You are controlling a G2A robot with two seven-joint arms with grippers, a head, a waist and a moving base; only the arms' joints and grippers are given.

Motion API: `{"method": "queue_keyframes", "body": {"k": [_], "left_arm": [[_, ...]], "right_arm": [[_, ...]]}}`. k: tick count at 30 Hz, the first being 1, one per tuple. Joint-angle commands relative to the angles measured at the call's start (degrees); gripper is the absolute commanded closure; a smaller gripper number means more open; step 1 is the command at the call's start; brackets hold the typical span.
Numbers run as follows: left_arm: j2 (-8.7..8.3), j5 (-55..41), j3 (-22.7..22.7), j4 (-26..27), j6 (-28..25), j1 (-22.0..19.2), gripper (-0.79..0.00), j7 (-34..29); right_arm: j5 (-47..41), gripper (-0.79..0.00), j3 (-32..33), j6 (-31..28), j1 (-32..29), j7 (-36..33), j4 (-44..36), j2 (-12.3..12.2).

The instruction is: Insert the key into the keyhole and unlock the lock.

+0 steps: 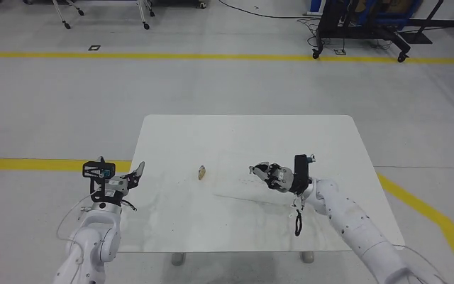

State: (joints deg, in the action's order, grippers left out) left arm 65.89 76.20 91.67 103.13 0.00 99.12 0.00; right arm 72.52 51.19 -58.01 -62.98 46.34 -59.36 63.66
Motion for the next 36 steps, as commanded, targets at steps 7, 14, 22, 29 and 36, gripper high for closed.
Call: {"method": "queue_keyframes", "body": {"k": [7,14,22,29,36], "left_arm": [[0.0,0.0,0.0,0.0,0.0,0.0,-0.785,0.0],[0.01,0.45,0.02,-0.08,0.34,-0.12,-0.785,0.25],[-0.25,-22.28,-4.66,-2.11,-31.4,-6.27,-0.785,-4.59],[-0.7,-54.69,-15.42,-13.15,-49.67,-20.98,-0.785,-30.01],[-0.9,-77.78,-24.73,-22.99,-50.45,-33.36,-0.785,-50.05]], "right_arm": [[-17.89,0.0,-16.43,0.01,5.5,-0.83,-0.81,-2.39],[-19.41,0.0,-17.99,0.01,6.18,-1.16,-1.13,-2.86],[-19.41,0.0,-17.99,0.01,6.18,-1.16,-1.13,-2.86],[-19.41,0.0,-17.99,0.01,6.18,-1.16,-1.13,-2.86],[-19.41,0.0,-17.99,0.01,6.18,-1.16,-1.13,-2.86]]}}
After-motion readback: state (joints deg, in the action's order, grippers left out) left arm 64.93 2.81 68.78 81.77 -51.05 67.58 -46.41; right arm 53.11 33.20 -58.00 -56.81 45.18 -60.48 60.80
